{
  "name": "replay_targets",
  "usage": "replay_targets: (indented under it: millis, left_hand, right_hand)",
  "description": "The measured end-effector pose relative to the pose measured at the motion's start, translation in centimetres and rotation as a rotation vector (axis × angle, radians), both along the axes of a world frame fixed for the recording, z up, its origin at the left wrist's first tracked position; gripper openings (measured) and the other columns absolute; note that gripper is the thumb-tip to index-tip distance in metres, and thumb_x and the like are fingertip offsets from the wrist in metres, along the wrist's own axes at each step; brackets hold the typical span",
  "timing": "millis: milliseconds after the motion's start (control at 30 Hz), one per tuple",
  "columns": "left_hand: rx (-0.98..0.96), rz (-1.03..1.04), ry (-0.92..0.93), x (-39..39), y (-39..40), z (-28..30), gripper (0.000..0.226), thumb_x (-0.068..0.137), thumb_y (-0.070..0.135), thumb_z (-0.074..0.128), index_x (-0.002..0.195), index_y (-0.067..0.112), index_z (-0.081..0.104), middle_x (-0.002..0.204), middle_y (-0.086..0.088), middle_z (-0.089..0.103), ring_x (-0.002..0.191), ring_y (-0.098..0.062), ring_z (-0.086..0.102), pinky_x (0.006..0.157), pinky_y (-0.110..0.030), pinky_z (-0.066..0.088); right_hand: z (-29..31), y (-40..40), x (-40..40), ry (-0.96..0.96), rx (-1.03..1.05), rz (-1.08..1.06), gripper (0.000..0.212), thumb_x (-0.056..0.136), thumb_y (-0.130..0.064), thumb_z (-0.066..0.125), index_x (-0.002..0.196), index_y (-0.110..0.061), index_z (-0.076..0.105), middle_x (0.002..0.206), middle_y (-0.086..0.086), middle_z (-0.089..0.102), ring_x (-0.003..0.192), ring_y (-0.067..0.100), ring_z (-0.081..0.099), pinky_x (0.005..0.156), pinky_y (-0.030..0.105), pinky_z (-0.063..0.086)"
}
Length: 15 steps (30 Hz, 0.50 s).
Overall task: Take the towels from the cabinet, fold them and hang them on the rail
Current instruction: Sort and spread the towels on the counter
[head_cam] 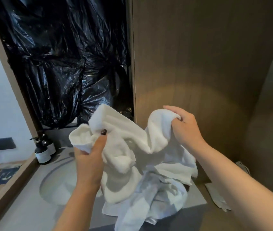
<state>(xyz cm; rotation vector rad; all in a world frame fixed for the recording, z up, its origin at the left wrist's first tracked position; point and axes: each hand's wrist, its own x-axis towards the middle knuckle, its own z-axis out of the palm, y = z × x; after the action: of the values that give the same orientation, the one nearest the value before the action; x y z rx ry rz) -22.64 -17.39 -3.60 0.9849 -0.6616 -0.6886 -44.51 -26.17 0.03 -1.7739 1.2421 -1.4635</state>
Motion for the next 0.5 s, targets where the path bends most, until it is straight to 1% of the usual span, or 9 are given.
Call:
replay_targets:
  millis: [67,133,200,233,300,333,367,433,500]
  left_hand:
    - [0.004,-0.048,0.055,-2.4,0.0,0.3,0.043,0.091,0.026,0.068,0.130,0.021,0.052,0.107,0.008,0.066,0.098,-0.010,0.065,0.079,-0.032,0.051]
    - [0.026,-0.119,0.047,-5.5,0.1,0.5,0.038,0.092,0.025,0.066,0.128,0.019,0.054,0.104,0.009,0.067,0.092,-0.007,0.065,0.072,-0.028,0.051]
    - [0.053,-0.194,-0.004,-9.0,0.2,0.3,0.027,0.092,0.021,0.065,0.119,0.019,0.062,0.094,0.010,0.073,0.086,-0.006,0.069,0.067,-0.024,0.053]
    - [0.062,-0.232,-0.026,-10.7,0.4,0.1,0.021,0.092,0.019,0.065,0.113,0.019,0.065,0.090,0.010,0.075,0.087,-0.007,0.071,0.066,-0.024,0.055]
    - [0.084,-0.307,-0.054,-14.0,1.1,-0.5,0.018,0.090,0.017,0.066,0.108,0.019,0.068,0.093,0.004,0.076,0.094,-0.017,0.071,0.075,-0.033,0.058]
    - [0.097,-0.339,-0.069,-15.4,1.6,-0.8,0.019,0.089,0.018,0.067,0.108,0.020,0.068,0.096,0.002,0.076,0.096,-0.020,0.071,0.079,-0.039,0.058]
    - [0.105,-0.364,-0.085,-16.7,2.2,-1.1,0.020,0.088,0.019,0.068,0.108,0.022,0.069,0.097,0.001,0.076,0.095,-0.020,0.072,0.079,-0.040,0.058]
    - [0.099,-0.395,-0.117,-18.6,3.1,-1.6,0.016,0.088,0.018,0.067,0.103,0.024,0.069,0.094,0.003,0.076,0.090,-0.016,0.073,0.073,-0.035,0.059]
    - [0.104,-0.408,-0.140,-20.0,3.9,-1.9,0.014,0.090,0.015,0.064,0.099,0.025,0.070,0.090,0.005,0.077,0.085,-0.011,0.073,0.066,-0.027,0.059]
  right_hand:
    - [0.2,0.8,-3.6,0.157,0.094,0.032,0.046,0.097,0.000,0.039,0.130,-0.025,0.061,0.125,-0.015,0.054,0.116,0.004,0.044,0.083,0.008,0.035]
    - [-0.5,1.9,-6.9,0.288,0.195,0.104,0.050,0.096,0.002,0.039,0.131,-0.027,0.059,0.127,-0.015,0.052,0.118,0.004,0.043,0.082,0.009,0.036]
    - [-1.8,3.3,-10.1,0.366,0.310,0.178,0.051,0.096,0.000,0.043,0.132,-0.033,0.055,0.133,-0.015,0.051,0.124,0.008,0.045,0.094,0.020,0.043]
    - [-2.4,4.1,-11.6,0.387,0.374,0.221,0.053,0.095,0.000,0.047,0.132,-0.038,0.052,0.134,-0.015,0.052,0.126,0.010,0.047,0.100,0.027,0.045]
    - [-3.3,5.8,-14.2,0.390,0.473,0.336,0.063,0.086,0.003,0.052,0.130,-0.042,0.048,0.132,-0.013,0.055,0.125,0.011,0.050,0.105,0.037,0.046]
    - [-3.6,6.6,-15.2,0.369,0.494,0.396,0.068,0.080,0.003,0.054,0.131,-0.040,0.048,0.132,-0.012,0.056,0.125,0.009,0.051,0.107,0.040,0.045]
    - [-3.8,7.3,-16.0,0.320,0.500,0.448,0.070,0.075,0.001,0.057,0.133,-0.038,0.049,0.132,-0.011,0.057,0.125,0.009,0.052,0.107,0.042,0.046]
    - [-4.2,8.6,-17.2,0.128,0.509,0.517,0.067,0.067,-0.010,0.063,0.130,-0.032,0.057,0.129,-0.006,0.062,0.121,0.014,0.058,0.103,0.043,0.049]
    - [-4.8,9.5,-17.9,-0.098,0.513,0.556,0.054,0.068,-0.016,0.067,0.121,-0.028,0.067,0.124,0.002,0.067,0.117,0.022,0.062,0.097,0.039,0.051]
